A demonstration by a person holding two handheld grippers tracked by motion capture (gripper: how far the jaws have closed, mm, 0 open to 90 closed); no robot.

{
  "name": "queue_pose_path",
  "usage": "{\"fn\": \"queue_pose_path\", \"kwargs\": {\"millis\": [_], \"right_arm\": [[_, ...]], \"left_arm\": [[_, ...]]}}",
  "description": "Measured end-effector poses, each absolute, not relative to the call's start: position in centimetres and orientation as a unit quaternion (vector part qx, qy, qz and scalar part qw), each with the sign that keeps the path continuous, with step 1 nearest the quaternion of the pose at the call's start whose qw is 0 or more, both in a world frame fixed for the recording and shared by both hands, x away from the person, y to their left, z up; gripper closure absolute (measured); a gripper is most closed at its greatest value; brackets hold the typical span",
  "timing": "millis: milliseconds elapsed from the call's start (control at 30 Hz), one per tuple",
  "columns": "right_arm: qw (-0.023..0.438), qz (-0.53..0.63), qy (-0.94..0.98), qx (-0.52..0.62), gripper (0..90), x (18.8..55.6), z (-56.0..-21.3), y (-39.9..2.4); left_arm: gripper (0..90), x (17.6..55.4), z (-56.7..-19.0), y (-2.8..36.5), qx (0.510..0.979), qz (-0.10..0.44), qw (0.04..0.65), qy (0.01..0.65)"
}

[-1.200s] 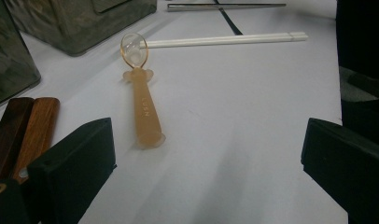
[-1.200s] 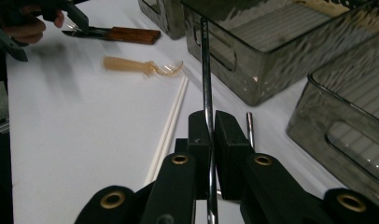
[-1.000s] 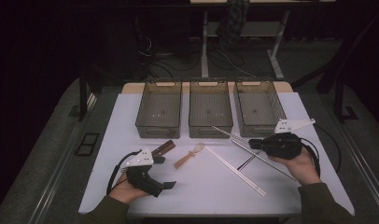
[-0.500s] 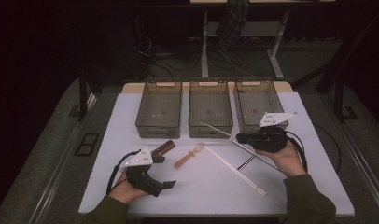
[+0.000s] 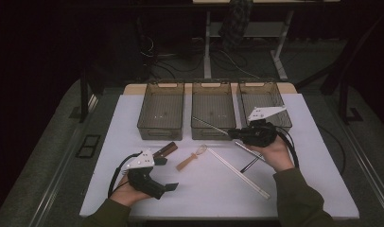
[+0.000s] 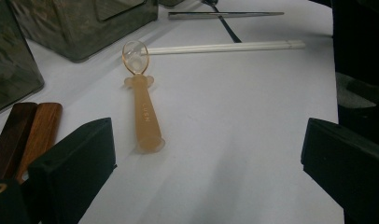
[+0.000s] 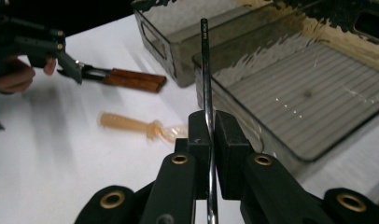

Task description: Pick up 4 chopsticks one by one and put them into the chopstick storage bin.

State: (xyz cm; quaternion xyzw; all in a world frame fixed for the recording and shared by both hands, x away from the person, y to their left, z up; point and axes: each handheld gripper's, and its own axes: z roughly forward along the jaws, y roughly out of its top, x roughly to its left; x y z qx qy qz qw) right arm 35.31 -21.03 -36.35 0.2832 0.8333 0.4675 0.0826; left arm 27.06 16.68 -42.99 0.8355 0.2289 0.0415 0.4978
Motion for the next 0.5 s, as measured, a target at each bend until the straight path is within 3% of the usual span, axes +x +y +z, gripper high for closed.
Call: {"fn": "queue_pose_path", "kwargs": {"millis": [500], "right_arm": [[0.083, 0.458, 0.834, 0.295, 85.1, 38.0, -35.8, -17.4]], "left_arm": [[1.4, 27.0, -43.1, 16.5, 0.838, 0.044, 0.494, 0.227]]}}
